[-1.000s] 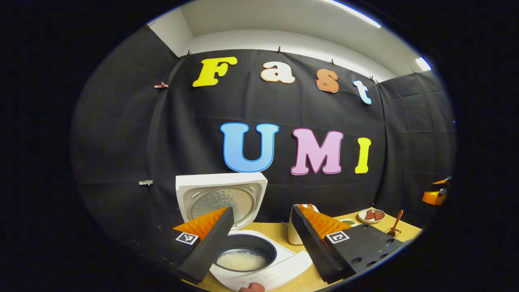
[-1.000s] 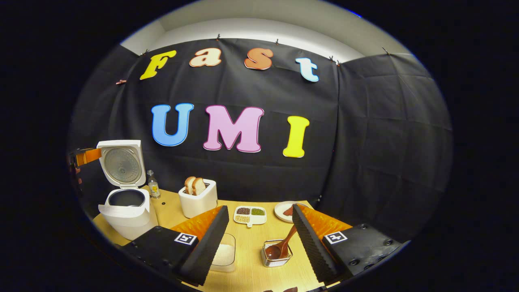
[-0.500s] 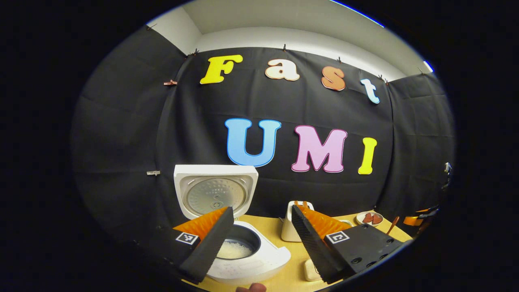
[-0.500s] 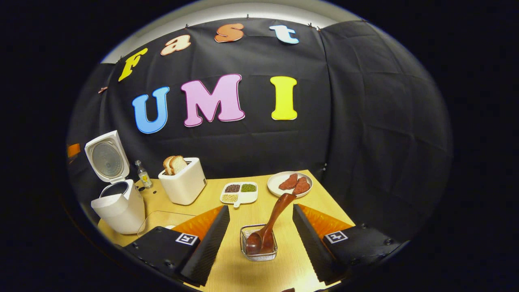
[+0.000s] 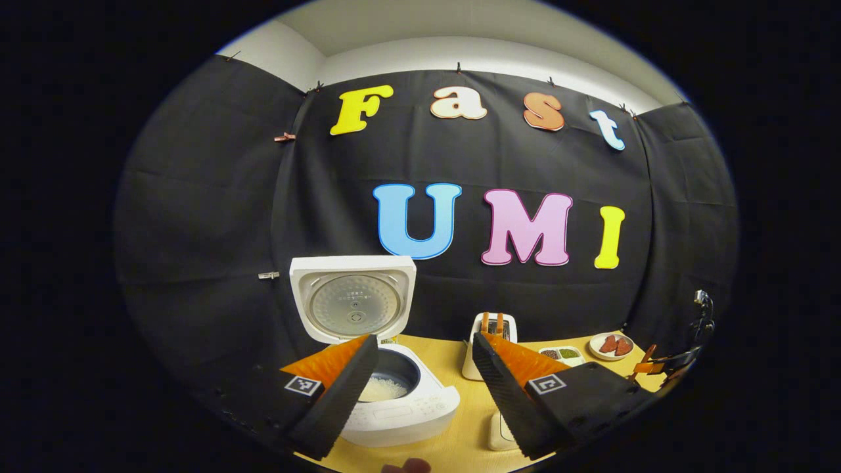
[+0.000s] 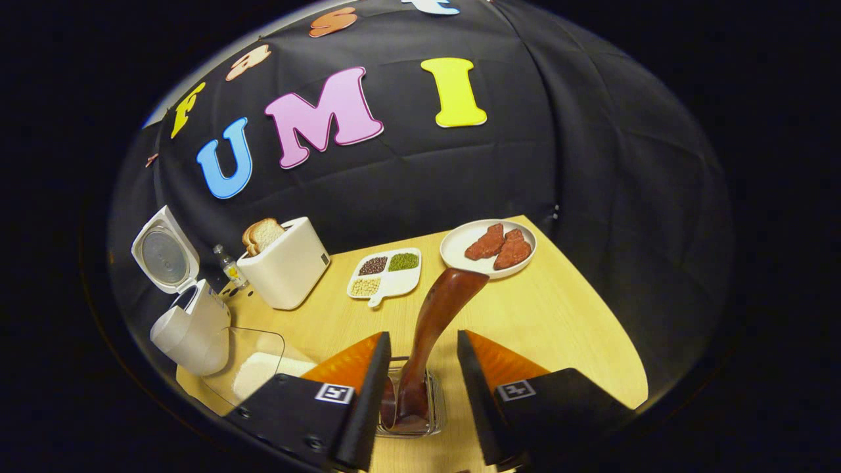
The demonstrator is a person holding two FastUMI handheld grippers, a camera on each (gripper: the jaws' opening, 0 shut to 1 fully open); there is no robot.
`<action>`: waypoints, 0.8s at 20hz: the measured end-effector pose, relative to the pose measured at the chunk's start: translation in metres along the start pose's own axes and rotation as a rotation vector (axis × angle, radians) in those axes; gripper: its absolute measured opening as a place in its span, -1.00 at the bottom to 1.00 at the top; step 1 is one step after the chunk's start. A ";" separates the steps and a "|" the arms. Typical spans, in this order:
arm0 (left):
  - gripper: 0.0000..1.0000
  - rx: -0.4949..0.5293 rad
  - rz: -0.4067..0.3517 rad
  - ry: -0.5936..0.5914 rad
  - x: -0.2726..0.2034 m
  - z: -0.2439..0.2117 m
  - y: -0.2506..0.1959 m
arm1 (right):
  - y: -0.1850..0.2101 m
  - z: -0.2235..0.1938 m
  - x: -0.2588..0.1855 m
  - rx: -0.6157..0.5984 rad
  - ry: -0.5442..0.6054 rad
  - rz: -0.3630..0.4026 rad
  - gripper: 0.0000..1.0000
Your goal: Close the left gripper, press the button to open the rice cooker; take a wooden spoon from the chopstick holder with the right hand, scoop a spoonful of rice and pour it into the rice cooker, then put the wooden spoon back into the chopstick holder.
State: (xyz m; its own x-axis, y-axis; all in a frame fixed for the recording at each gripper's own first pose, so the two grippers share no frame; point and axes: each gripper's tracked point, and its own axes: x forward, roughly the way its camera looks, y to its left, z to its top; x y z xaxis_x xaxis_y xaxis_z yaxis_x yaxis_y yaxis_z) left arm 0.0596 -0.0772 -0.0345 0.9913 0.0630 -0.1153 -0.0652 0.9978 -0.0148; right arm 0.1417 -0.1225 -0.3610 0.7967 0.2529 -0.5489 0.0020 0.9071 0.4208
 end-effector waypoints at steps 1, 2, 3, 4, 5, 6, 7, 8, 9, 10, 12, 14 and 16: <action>0.97 0.010 0.011 0.004 -0.002 -0.001 -0.002 | 0.002 -0.003 0.004 0.015 0.015 0.019 0.25; 0.97 0.014 0.016 0.010 -0.004 -0.004 -0.004 | 0.005 -0.005 0.009 0.026 0.026 0.035 -0.02; 0.97 0.018 0.021 0.013 -0.006 -0.005 -0.005 | 0.004 -0.006 0.009 0.025 0.030 0.052 -0.20; 0.97 0.020 0.026 0.013 -0.007 -0.006 -0.005 | 0.004 -0.008 0.012 0.049 0.034 0.050 -0.36; 0.97 0.023 0.032 0.013 -0.008 -0.006 -0.005 | 0.005 -0.005 0.010 0.088 0.032 0.059 -0.51; 0.97 0.029 0.036 0.014 -0.010 -0.007 -0.004 | 0.006 -0.003 0.008 0.117 0.025 0.056 -0.66; 0.97 0.035 0.041 0.014 -0.011 -0.008 -0.003 | 0.005 -0.004 0.006 0.125 0.010 0.046 -0.68; 0.97 0.037 0.042 0.016 -0.012 -0.009 -0.003 | 0.006 -0.002 0.002 0.124 -0.004 0.045 -0.76; 0.97 0.035 0.041 0.017 -0.013 -0.009 -0.003 | 0.008 0.000 -0.003 0.123 -0.016 0.047 -0.76; 0.97 0.033 0.038 0.018 -0.015 -0.009 -0.002 | 0.011 0.006 -0.007 0.131 -0.035 0.052 -0.77; 0.96 0.028 0.028 0.018 -0.017 -0.009 0.000 | 0.014 0.028 -0.021 0.145 -0.090 0.062 -0.82; 0.96 0.014 0.015 0.015 -0.018 -0.008 0.003 | 0.016 0.052 -0.034 0.163 -0.149 0.062 -0.82; 0.96 0.005 0.003 0.004 -0.019 -0.004 0.009 | 0.027 0.077 -0.049 0.177 -0.207 0.068 -0.82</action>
State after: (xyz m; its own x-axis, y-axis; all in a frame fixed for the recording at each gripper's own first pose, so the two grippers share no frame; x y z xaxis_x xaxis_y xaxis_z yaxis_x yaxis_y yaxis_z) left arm 0.0402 -0.0690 -0.0361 0.9906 0.0660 -0.1197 -0.0676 0.9977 -0.0091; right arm 0.1492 -0.1364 -0.2676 0.9053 0.2206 -0.3631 0.0350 0.8129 0.5813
